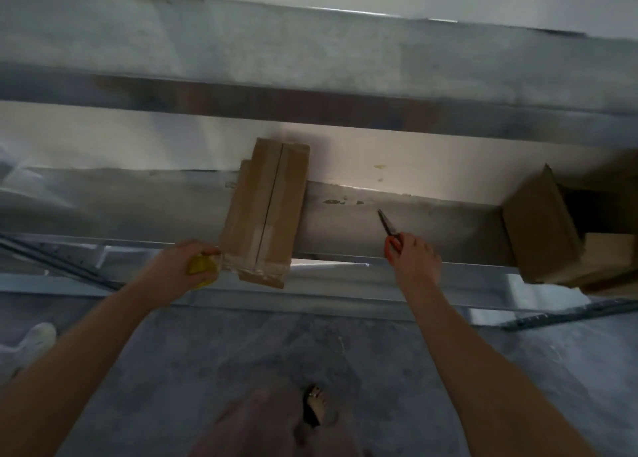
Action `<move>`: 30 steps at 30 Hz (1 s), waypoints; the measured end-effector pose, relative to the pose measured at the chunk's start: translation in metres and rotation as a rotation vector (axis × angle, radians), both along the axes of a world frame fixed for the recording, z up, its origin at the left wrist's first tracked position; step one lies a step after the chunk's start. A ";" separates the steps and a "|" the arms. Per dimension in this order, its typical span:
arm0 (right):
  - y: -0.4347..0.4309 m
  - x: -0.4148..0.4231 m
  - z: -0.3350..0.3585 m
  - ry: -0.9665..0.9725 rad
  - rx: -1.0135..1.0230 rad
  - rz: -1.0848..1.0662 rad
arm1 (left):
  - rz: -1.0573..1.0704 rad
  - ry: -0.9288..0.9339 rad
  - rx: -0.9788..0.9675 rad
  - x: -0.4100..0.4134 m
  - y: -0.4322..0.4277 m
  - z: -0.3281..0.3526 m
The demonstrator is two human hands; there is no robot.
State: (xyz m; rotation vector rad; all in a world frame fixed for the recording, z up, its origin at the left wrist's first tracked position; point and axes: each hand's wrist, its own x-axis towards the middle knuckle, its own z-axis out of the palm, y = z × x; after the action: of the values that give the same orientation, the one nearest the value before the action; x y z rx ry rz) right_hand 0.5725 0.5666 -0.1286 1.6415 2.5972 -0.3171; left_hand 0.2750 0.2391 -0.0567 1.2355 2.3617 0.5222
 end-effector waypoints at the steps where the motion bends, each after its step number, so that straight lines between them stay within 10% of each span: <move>1: 0.000 -0.001 -0.002 -0.011 -0.036 -0.032 | 0.001 0.008 -0.007 0.002 0.000 0.001; 14: -0.029 0.009 0.018 0.065 -0.142 -0.214 | -0.018 0.027 -0.014 0.008 -0.007 0.019; 30: -0.333 -0.049 0.059 0.566 -0.299 -0.338 | -0.349 -0.026 -0.024 -0.046 -0.005 0.010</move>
State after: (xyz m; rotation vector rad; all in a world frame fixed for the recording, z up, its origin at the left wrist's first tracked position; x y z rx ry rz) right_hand 0.5232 0.2337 -0.0693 2.0978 2.3993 -1.2867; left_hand 0.2291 0.2338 -0.0470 1.5748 2.0599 0.3910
